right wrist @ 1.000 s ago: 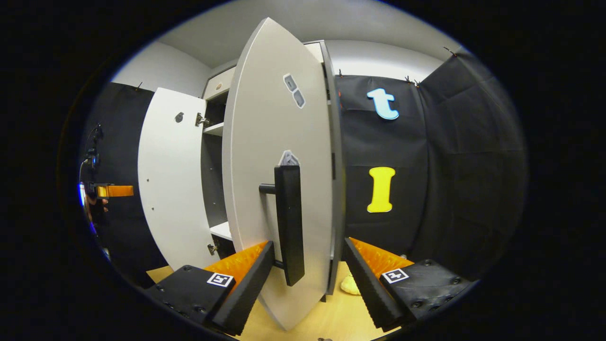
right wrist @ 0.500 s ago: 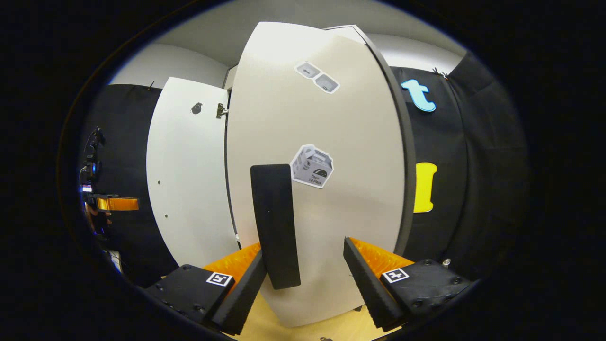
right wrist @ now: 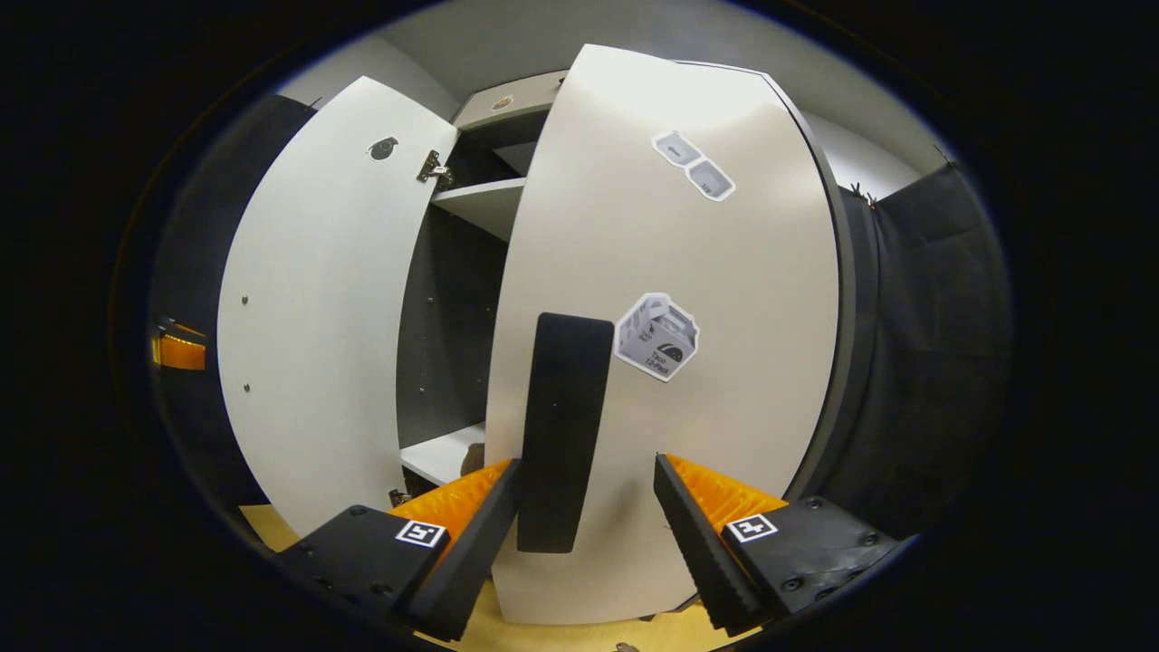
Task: Grab one shoe with the right hand and put it into the shoe cabinet, grab the other shoe with the left hand and put it into the shoe cabinet; then close the right door with the right hand and the left door with the left hand.
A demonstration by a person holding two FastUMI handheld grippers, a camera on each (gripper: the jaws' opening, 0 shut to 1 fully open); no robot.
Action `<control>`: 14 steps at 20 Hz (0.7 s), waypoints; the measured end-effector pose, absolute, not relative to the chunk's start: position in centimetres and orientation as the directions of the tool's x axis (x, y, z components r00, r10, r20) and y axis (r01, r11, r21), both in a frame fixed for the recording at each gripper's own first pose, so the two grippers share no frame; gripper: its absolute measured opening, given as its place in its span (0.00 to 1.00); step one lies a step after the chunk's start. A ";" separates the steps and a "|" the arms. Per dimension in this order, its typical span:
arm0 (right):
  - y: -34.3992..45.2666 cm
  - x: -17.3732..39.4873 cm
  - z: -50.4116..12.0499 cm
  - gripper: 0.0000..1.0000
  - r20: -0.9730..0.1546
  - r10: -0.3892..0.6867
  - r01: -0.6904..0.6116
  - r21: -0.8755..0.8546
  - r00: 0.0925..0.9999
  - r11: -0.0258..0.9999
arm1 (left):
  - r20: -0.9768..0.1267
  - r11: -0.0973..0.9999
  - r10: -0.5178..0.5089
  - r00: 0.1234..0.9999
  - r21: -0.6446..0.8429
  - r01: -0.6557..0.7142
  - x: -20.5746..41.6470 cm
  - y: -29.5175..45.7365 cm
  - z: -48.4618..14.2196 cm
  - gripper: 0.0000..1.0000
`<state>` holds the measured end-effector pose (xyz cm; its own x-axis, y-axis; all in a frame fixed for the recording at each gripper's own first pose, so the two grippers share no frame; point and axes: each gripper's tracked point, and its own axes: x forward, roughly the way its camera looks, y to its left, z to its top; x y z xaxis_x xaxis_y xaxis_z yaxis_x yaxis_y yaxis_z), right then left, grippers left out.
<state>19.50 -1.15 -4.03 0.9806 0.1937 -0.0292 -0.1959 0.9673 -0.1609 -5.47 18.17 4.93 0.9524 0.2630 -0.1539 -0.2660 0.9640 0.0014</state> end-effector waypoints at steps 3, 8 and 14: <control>-0.6 17.2 -4.6 0.98 -0.056 0.230 -0.236 -0.145 0.972 0.961 | -0.136 0.966 0.255 0.957 -0.017 -0.259 -2.7 19.7 5.4 0.95; -2.5 13.6 -6.1 0.98 -0.097 0.215 -0.226 -0.134 0.972 0.965 | -0.134 0.973 0.223 0.965 -0.029 -0.229 -0.8 19.7 5.7 0.94; -3.2 13.1 -7.4 0.98 -0.127 0.230 -0.239 -0.062 0.965 0.969 | -0.140 0.979 0.198 0.970 -0.020 -0.203 -0.5 18.8 5.8 0.91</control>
